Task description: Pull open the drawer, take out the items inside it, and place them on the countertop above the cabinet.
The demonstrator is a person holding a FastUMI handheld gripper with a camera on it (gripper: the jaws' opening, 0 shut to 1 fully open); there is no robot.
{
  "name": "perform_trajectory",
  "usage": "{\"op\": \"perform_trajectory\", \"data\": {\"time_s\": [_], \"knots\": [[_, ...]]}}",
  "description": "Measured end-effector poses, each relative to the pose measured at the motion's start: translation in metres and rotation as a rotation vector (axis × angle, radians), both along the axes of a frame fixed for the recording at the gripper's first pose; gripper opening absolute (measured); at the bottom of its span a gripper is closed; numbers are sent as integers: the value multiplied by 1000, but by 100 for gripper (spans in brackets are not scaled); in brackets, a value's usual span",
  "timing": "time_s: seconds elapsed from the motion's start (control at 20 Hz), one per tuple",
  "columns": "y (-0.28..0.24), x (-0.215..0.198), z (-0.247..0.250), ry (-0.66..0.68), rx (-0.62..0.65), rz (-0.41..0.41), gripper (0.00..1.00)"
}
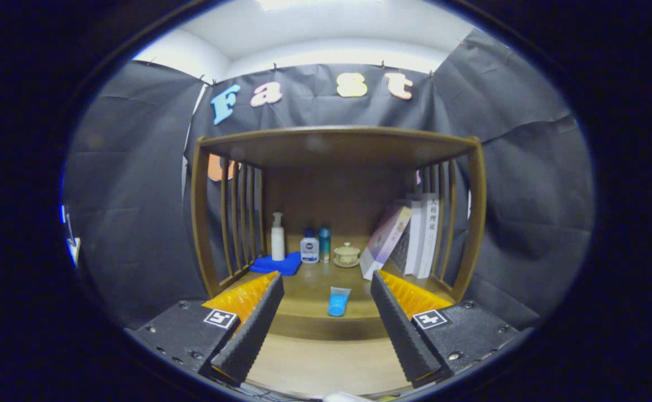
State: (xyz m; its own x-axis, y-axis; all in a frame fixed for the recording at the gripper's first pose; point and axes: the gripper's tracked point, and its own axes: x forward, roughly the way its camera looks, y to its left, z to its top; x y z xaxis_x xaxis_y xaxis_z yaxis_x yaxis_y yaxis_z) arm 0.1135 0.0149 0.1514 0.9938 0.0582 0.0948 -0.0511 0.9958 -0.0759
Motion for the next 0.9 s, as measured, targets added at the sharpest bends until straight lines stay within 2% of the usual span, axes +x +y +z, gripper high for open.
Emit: {"op": "perform_trajectory", "data": {"time_s": [0.3, 0.45, 0.65, 0.9], "knots": [[2, -50, -18, -68, -12, 16, 100], [-11, -62, -48, -62, 10, -15, 100], [-20, -73, -105, 12, 59, -30, 100], [-25, -94, -167, 102, 24, -36, 100]]}}
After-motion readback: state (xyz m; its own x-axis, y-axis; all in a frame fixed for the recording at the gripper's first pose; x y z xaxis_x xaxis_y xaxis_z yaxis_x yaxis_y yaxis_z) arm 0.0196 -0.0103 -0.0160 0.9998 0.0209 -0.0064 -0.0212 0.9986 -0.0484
